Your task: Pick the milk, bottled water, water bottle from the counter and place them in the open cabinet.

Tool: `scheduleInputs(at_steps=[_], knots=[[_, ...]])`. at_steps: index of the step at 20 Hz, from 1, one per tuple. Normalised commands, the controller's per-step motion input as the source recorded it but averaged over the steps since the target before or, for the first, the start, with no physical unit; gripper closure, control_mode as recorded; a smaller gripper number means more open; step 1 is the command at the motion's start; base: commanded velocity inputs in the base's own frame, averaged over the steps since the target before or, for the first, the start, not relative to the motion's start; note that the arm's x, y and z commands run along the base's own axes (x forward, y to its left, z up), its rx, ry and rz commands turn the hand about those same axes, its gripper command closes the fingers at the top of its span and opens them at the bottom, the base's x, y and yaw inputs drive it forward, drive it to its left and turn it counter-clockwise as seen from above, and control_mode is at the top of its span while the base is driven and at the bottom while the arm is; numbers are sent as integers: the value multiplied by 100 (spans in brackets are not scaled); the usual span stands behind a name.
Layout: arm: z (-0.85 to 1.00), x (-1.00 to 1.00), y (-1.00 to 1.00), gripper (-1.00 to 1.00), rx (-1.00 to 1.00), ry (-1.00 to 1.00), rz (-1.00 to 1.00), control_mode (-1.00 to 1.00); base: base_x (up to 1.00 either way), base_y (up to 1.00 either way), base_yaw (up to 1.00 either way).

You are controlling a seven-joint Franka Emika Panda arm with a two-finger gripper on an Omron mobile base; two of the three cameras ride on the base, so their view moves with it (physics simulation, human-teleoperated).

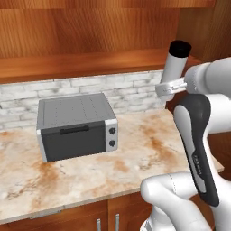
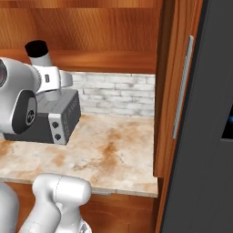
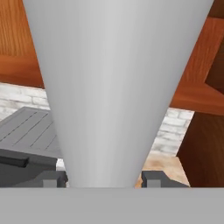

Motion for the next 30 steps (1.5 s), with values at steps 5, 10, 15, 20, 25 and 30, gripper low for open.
scheduleInputs(at_steps=[5, 10, 15, 20, 25, 30], knots=[[15, 33, -14, 100, 0, -2, -6, -100, 0, 0, 0], [17, 24, -11, 100, 0, -2, -6, -100, 0, 0, 0], [1, 31, -11, 100, -1, -2, -6, -100, 0, 0, 0], [5, 29, -14, 100, 0, -4, -2, -100, 0, 0, 0], [15, 19, -17, 100, 0, -10, 0, -100, 0, 0, 0], [4, 23, -9, 100, 0, -4, 0, -100, 0, 0, 0]])
